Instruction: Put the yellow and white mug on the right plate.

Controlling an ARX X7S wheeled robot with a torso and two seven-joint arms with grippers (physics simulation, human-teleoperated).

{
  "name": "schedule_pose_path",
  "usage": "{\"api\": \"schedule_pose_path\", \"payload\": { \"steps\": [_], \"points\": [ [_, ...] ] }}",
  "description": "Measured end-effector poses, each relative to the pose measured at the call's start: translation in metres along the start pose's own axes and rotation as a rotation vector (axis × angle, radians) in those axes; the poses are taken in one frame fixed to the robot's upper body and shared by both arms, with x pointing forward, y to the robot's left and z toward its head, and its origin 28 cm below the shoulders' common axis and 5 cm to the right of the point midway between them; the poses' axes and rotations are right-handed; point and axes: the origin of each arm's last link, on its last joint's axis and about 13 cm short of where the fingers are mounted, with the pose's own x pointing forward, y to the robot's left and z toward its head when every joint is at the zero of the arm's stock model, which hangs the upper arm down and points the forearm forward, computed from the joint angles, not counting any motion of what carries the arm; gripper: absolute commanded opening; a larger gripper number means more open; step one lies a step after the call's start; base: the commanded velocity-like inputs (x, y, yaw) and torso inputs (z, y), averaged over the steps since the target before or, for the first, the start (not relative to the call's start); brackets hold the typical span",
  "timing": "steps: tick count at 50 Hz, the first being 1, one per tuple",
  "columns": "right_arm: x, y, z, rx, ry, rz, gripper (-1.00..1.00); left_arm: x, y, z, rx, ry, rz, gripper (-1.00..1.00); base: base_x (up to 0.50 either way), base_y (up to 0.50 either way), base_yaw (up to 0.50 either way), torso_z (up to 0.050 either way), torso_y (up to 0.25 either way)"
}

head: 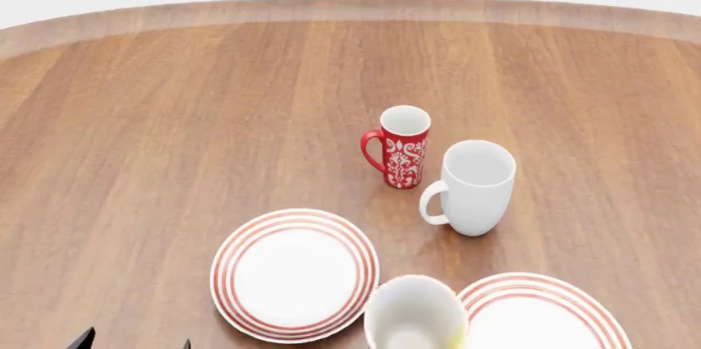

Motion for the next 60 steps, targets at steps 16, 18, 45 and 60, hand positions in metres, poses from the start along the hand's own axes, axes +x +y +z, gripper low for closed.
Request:
{"api": "schedule_pose_path", "payload": {
  "steps": [16,18,45,60],
  "points": [
    [-0.003,-0.022,-0.001,0.081,-0.006,-0.230,-1.00,-0.001,0.000,0.002,-0.005,-0.002,-0.004,1.00,0.00,0.00,0.00,0.000,0.000],
    [-0.003,-0.024,-0.001,0.093,-0.005,-0.257,-1.00,-0.001,0.000,0.002,-0.005,-0.002,-0.004,1.00,0.00,0.00,0.00,0.000,0.000],
    [0.006,-0.035,-0.008,0.181,0.041,-0.406,-1.00,-0.001,0.000,0.001,-0.008,0.001,-0.004,1.00,0.00,0.00,0.00,0.000,0.000],
    [0.012,-0.035,-0.019,0.194,0.081,-0.405,-1.00,0.000,0.000,0.001,-0.007,0.002,-0.002,1.00,0.00,0.00,0.00,0.000,0.000]
  ]
}}
